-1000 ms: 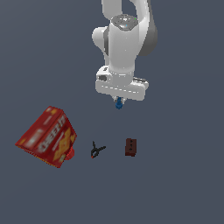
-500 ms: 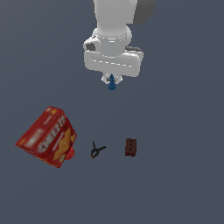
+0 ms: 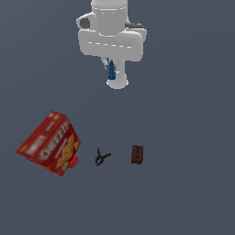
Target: Pick up a designated object from a clutter of objects.
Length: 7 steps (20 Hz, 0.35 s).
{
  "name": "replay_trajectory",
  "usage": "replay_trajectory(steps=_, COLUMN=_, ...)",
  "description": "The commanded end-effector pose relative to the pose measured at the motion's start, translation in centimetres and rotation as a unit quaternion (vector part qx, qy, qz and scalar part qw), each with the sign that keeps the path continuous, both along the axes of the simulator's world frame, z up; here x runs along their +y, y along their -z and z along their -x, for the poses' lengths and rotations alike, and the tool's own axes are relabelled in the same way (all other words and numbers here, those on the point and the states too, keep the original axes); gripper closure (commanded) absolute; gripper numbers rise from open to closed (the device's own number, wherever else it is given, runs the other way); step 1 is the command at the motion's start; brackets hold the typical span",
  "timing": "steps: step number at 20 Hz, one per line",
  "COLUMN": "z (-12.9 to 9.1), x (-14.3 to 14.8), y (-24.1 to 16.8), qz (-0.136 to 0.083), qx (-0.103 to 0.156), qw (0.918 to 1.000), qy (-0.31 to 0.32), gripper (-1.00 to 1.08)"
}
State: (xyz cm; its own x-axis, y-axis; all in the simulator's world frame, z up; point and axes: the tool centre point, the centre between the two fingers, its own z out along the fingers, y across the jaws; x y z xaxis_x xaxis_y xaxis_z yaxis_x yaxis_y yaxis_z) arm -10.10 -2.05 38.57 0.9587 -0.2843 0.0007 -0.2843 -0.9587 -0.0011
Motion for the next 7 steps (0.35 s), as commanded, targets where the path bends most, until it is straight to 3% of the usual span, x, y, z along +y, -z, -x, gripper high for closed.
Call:
replay_trajectory(steps=1, z=0.22, x=-0.29, y=-0.78, qz=0.000, qx=0.001, qw=1.0000, qy=0.000, gripper=1.08)
replay_trajectory(steps=7, z=0.22, x=-0.46, y=-1.27, qz=0.000, qx=0.000, qw=1.0000, qy=0.000, gripper=1.08)
